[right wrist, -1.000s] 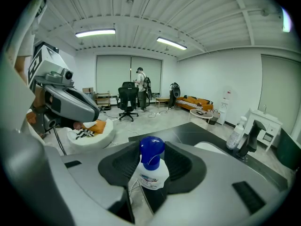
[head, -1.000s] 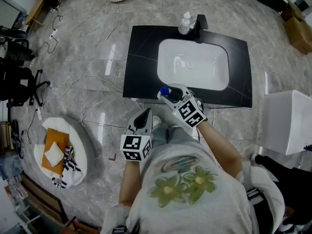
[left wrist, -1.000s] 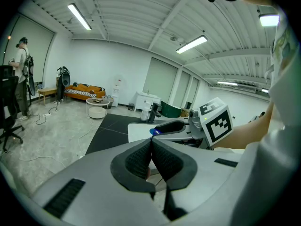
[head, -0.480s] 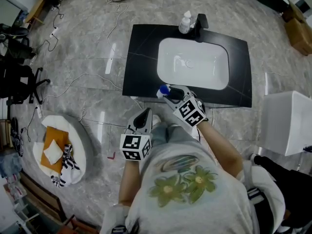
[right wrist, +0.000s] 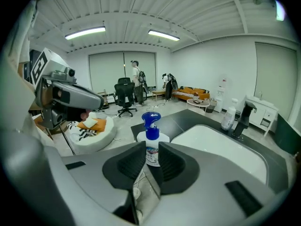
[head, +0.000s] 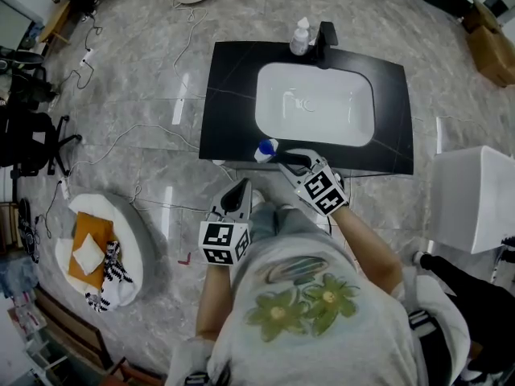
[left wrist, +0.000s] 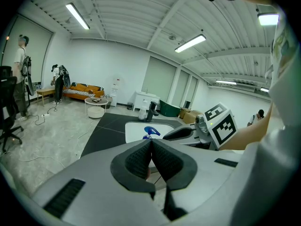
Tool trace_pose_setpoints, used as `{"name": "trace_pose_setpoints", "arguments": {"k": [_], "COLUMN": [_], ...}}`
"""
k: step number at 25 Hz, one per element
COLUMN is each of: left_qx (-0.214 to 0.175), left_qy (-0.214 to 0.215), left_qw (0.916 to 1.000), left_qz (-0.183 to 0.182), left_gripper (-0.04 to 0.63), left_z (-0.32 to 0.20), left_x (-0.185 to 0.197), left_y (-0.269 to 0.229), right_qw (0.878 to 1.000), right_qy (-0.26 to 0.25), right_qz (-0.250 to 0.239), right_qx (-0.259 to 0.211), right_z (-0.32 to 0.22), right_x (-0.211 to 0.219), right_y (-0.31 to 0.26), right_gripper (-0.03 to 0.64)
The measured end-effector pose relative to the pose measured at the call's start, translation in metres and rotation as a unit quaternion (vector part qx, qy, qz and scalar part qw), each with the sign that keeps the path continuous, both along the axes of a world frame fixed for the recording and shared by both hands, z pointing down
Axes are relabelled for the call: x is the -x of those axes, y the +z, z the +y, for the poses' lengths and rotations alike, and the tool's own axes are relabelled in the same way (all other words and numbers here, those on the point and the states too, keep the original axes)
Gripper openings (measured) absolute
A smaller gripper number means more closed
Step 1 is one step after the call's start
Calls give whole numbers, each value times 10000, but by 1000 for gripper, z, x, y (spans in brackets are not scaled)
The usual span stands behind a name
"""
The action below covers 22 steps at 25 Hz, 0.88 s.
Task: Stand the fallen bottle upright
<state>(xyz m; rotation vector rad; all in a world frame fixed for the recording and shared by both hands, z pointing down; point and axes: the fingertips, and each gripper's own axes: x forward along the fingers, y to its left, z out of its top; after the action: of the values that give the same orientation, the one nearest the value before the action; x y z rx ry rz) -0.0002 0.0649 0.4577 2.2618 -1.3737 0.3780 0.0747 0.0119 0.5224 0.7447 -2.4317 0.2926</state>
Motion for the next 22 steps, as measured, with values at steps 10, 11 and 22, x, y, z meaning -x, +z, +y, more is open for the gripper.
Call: {"name": "trace_pose_setpoints", "arguments": {"k": [10,11,22], "left_qx": [-40,-40,-27], "left_qy": [131,150,371], "left_qw": [9999,9999,9992], "left_qz": [-66,-74,-110], "left_gripper": [18,18,18], "left_z": [-1,0,-2], "left_x": [-12,-14,-33], "left_y": [-2,-2,0], "right_qw": [9982,9981,9930], "right_qy": [107,98,213], "right_qz": [-591,-615,-1154], "right_qx": [77,37,140], "right_z": [20,22,33], "right_x": [-21,-22,-27], "right_y": [-27,-31,-54], "right_gripper": [44,44,41]}}
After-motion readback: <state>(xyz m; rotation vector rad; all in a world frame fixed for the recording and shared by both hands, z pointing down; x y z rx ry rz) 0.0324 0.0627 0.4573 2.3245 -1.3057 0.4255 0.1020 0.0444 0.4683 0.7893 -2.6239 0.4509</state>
